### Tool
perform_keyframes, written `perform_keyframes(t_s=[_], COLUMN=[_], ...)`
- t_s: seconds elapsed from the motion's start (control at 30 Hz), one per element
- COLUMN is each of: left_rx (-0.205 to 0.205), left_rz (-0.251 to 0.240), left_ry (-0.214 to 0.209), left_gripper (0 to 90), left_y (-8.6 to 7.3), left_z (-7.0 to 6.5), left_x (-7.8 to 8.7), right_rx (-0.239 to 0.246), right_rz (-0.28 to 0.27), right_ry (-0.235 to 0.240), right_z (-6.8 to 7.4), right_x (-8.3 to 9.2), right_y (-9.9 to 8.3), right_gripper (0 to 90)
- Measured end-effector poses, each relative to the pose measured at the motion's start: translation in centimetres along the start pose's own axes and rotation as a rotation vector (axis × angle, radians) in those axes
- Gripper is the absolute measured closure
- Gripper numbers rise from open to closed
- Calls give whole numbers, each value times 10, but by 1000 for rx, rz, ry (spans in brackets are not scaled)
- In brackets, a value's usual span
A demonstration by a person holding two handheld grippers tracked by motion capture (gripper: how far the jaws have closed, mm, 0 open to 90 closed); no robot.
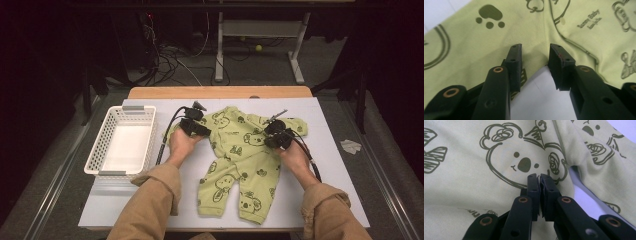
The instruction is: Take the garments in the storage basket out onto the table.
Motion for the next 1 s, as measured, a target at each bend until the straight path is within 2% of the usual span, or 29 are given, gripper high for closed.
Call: perform_keyframes(t_s=[0.1, 0.17, 0.27, 0.4, 0.47, 0.63, 0.73, 0.77, 0.87, 1.0], left_rx=[8, -7, -25, -9, -5, 25, 42, 30, -2, -40], left_rz=[12, 41, 67, 78, 82, 80, 65, 56, 23, -25], left_ry=[-22, -7, 27, 53, 81, 118, 98, 96, 87, 57], left_gripper=[737, 812, 828, 830, 829, 828, 821, 807, 684, 615], left_y=[0, -1, -2, -7, -9, -16, -18, -17, -16, -21], left_z=[1, 0, 1, 10, 15, 27, 30, 28, 18, 1], left_x=[-1, 0, 3, 12, 18, 27, 27, 26, 28, 34], right_rx=[4, 0, -5, 1, -11, -9, -3, 1, 2, 9], right_rz=[-2, -2, -4, -16, -19, -23, -25, -26, -32, -38], right_ry=[8, 14, 21, 28, 33, 41, 48, 52, 66, 76], right_z=[0, -1, -1, -2, -2, -2, -1, 0, 2, 3], right_x=[0, 0, 1, 5, 7, 8, 9, 10, 12, 18], right_y=[0, 0, 0, 0, 0, 0, -1, -1, -2, -7], right_gripper=[868, 859, 852, 849, 849, 841, 830, 824, 806, 792])
Point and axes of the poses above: each handheld gripper's, and its own axes: x roughly backward along the jaws, y roughly out of its top, z roughly to its left, the point moved 2 cm from there along -x, roughly forward along the jaws, and after that the axes turned 15 degrees about -x, right-handed, at the moved point
